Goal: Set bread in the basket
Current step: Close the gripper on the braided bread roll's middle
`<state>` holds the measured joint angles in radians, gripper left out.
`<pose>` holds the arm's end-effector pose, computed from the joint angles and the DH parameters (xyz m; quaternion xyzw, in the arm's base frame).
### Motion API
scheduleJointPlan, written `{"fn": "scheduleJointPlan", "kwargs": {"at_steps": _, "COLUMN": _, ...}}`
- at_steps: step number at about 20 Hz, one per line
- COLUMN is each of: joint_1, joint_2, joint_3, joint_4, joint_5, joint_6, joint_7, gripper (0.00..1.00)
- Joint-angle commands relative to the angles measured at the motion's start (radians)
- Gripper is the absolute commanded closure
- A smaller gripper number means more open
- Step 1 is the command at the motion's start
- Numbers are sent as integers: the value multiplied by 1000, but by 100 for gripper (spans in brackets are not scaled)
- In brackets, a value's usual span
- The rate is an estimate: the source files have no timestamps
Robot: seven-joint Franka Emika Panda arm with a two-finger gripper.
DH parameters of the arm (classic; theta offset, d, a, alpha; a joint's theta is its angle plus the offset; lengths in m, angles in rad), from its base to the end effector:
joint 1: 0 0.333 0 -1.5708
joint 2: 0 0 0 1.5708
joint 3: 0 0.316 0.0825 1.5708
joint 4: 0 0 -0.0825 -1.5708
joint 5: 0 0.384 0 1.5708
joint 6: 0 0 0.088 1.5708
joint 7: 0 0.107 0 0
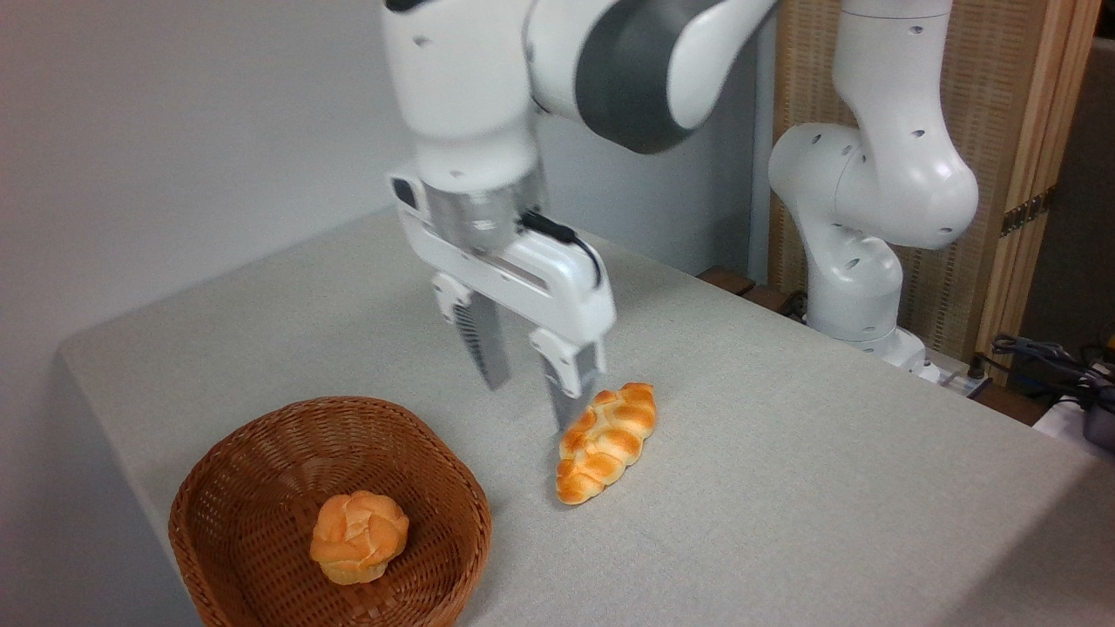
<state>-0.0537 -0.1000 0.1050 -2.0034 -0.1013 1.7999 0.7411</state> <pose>0.5168 0.0194 0.4929 0.9430 -0.3244 -0.0272 0.0697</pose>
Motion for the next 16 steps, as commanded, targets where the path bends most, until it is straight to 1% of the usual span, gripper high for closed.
{"fn": "scheduleJointPlan", "kwargs": {"at_steps": 1, "joint_1": -8, "joint_2": -55, "joint_3": 19, "joint_4": -107, "joint_5": 18, "joint_6": -1, "joint_7": 4, "gripper": 0}}
{"fn": "scheduleJointPlan", "kwargs": {"at_steps": 3, "joint_1": -8, "joint_2": -55, "joint_3": 19, "joint_4": -144, "joint_5": 21, "joint_6": 9, "joint_7": 7, "gripper": 0}}
{"fn": "scheduleJointPlan", "kwargs": {"at_steps": 4, "joint_1": -8, "joint_2": -53, "joint_3": 19, "joint_4": -164, "joint_5": 34, "joint_6": 27, "joint_7": 7, "gripper": 0}}
{"fn": "scheduleJointPlan", "kwargs": {"at_steps": 6, "joint_1": -11, "joint_2": -53, "joint_3": 18, "joint_4": -205, "joint_5": 35, "joint_6": 62, "joint_7": 4, "gripper": 0}}
{"fn": "scheduleJointPlan", "kwargs": {"at_steps": 8, "joint_1": -14, "joint_2": -44, "joint_3": 16, "joint_4": -222, "joint_5": 37, "joint_6": 82, "joint_7": 6, "gripper": 0}}
{"fn": "scheduleJointPlan", "kwargs": {"at_steps": 10, "joint_1": -14, "joint_2": -31, "joint_3": 16, "joint_4": -225, "joint_5": 37, "joint_6": 101, "joint_7": 6, "gripper": 0}}
{"fn": "scheduleJointPlan", "kwargs": {"at_steps": 16, "joint_1": -20, "joint_2": -3, "joint_3": 7, "joint_4": -224, "joint_5": 37, "joint_6": 110, "joint_7": 3, "gripper": 0}}
